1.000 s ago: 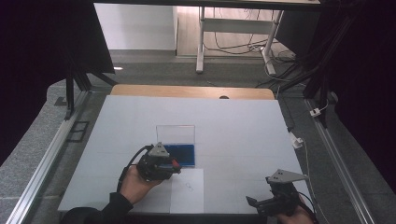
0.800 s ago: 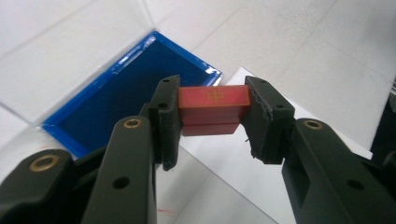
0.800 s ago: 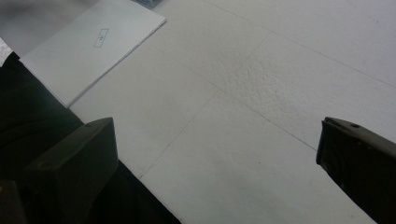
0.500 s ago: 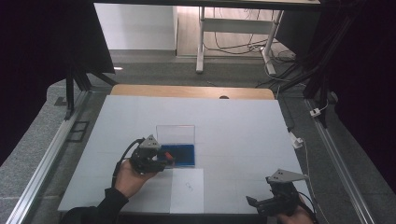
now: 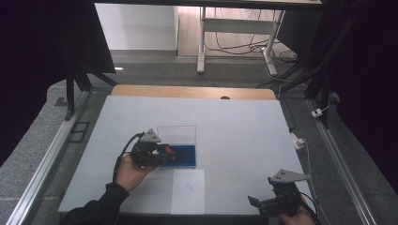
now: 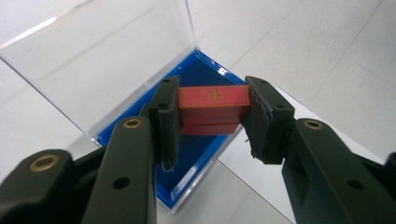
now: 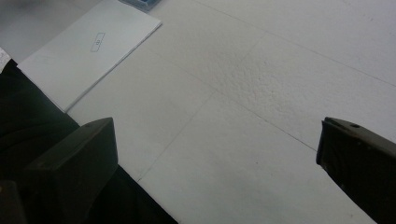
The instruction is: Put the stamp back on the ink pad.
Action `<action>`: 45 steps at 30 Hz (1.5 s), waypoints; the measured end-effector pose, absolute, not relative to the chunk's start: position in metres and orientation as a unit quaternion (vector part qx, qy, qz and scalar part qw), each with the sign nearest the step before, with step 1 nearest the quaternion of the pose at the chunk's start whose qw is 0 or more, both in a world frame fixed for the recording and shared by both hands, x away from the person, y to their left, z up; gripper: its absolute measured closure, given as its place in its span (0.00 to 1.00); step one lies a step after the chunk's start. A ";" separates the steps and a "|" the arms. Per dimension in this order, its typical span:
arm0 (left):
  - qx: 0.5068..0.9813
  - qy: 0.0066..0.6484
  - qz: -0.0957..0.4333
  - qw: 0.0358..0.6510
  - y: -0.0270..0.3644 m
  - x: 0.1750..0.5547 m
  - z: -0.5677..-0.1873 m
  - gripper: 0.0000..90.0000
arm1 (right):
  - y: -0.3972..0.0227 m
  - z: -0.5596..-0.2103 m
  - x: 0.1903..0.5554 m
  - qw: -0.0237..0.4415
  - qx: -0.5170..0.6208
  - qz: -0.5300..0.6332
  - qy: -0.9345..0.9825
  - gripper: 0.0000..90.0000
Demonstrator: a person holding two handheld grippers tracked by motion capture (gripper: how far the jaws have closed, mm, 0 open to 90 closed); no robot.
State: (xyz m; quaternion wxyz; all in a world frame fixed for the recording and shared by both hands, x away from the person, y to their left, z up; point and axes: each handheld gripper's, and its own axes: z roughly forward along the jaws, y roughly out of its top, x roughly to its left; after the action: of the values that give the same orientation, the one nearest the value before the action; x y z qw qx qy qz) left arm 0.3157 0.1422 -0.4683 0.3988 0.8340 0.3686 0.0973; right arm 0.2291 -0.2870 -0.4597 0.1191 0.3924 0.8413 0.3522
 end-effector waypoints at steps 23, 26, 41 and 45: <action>0.849 0.356 0.092 0.379 0.120 0.349 -0.488 0.64 | -0.286 -0.461 0.231 0.112 0.394 0.348 0.843 0.00; 0.853 0.353 0.093 0.373 0.116 0.351 -0.493 0.64 | -0.286 -0.461 0.230 0.112 0.393 0.349 0.843 0.00; 0.865 0.337 0.111 0.356 0.108 0.348 -0.504 0.64 | -0.286 -0.460 0.230 0.114 0.388 0.349 0.846 0.00; 0.863 0.341 0.105 0.358 0.109 0.349 -0.503 0.64 | -0.286 -0.460 0.229 0.115 0.387 0.350 0.845 0.00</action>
State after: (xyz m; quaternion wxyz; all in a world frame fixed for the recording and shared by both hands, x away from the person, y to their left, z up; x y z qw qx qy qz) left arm 0.3489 0.1093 -0.5035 0.3583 0.8627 0.3411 0.1048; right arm 0.2294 -0.2860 -0.4604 0.1149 0.3870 0.8454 0.3497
